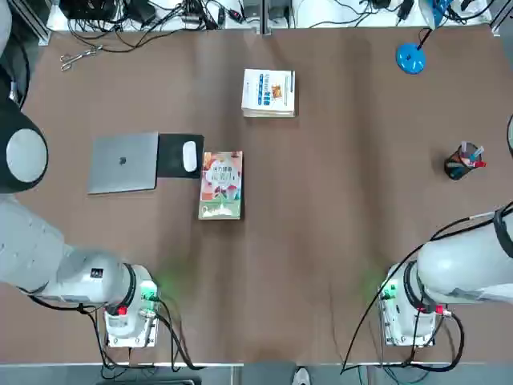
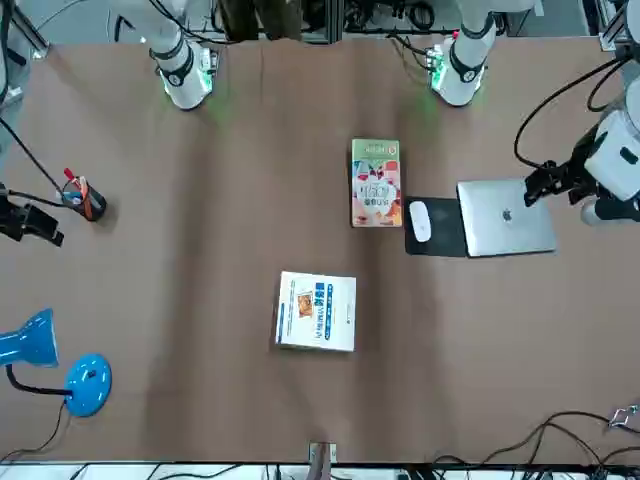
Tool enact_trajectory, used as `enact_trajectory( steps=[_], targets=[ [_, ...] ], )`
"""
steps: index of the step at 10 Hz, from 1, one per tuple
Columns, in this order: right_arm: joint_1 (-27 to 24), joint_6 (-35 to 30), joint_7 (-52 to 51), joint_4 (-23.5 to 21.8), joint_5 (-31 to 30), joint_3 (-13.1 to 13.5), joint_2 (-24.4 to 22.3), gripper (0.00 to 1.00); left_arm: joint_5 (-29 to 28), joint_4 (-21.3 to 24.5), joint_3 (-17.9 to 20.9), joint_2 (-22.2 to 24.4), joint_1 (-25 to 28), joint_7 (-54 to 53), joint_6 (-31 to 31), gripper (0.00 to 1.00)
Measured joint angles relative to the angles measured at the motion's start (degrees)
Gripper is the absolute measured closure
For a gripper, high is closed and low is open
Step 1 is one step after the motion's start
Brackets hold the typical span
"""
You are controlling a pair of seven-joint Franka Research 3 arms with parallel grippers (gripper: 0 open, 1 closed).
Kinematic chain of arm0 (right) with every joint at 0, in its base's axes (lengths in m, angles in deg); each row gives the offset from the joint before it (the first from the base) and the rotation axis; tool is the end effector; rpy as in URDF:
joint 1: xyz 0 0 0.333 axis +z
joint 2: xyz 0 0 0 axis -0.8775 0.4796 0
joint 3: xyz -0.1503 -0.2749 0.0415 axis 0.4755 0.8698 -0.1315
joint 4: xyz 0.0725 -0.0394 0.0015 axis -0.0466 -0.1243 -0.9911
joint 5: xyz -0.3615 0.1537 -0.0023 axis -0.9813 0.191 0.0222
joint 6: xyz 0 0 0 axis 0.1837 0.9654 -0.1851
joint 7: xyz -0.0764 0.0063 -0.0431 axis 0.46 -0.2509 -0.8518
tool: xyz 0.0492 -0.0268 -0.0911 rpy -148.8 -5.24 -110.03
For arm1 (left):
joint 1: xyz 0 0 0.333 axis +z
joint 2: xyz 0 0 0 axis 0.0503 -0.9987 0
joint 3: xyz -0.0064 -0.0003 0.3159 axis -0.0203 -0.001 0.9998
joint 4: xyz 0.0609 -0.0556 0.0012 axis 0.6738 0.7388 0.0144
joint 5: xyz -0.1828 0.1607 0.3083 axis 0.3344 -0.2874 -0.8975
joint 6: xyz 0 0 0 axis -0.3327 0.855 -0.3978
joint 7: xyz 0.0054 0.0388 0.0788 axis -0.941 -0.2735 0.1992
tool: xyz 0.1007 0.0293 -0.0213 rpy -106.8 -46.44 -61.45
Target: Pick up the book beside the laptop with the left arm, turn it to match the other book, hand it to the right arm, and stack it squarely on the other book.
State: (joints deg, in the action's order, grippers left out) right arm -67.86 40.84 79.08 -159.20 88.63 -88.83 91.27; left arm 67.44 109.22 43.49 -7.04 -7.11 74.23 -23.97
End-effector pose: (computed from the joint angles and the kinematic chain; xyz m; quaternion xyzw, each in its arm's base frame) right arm 0.6116 -0.0681 0.5761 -0.9976 0.0573 -0.0352 0.0131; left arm 0.5822 -0.0622 0.6156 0.9998 0.0172 -0.0040 0.0110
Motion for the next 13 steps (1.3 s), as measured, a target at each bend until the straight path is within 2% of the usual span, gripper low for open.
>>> enact_trajectory(
  steps=[4, 5, 6, 8, 11, 12, 13],
  targets=[
    [2.11, -0.02, 3.78, 0.20, 0.00, -0.17, -0.30, 0.00, 0.00, -0.05, -0.20, 0.01, -0.36, 0.00, 0.02, 0.00],
    [2.21, -0.02, 3.94, 0.25, -0.01, -0.16, -0.36, 0.00, 0.30, -0.27, -0.26, 0.11, -0.25, 0.00, 1.75, 0.00],
    [2.20, -0.02, 3.95, 0.35, -0.01, -0.14, -0.40, 0.00, 3.32, -0.16, -0.30, 0.44, -0.10, 0.00, 5.21, 0.00],
    [2.21, -0.03, 4.00, 0.65, -0.01, -0.15, -0.54, 0.00, 12.78, 4.52, -0.31, 1.90, 0.44, 0.16, 8.70, 0.05],
    [2.24, -0.43, 3.99, 0.70, -0.01, -0.17, -0.62, 0.00, 15.71, 8.03, -0.30, 4.12, 1.82, 0.04, 8.50, 0.10],
    [2.25, -1.09, 3.99, 0.70, -0.02, -0.16, -0.62, 0.00, 16.59, 10.47, -0.30, 5.45, 1.93, 0.04, 6.48, 0.10],
    [2.28, -1.55, 3.97, 0.70, -0.02, -0.17, -0.62, 0.00, 17.90, 15.16, -0.33, 7.55, 1.93, 0.04, 2.76, 0.10]
  ],
)
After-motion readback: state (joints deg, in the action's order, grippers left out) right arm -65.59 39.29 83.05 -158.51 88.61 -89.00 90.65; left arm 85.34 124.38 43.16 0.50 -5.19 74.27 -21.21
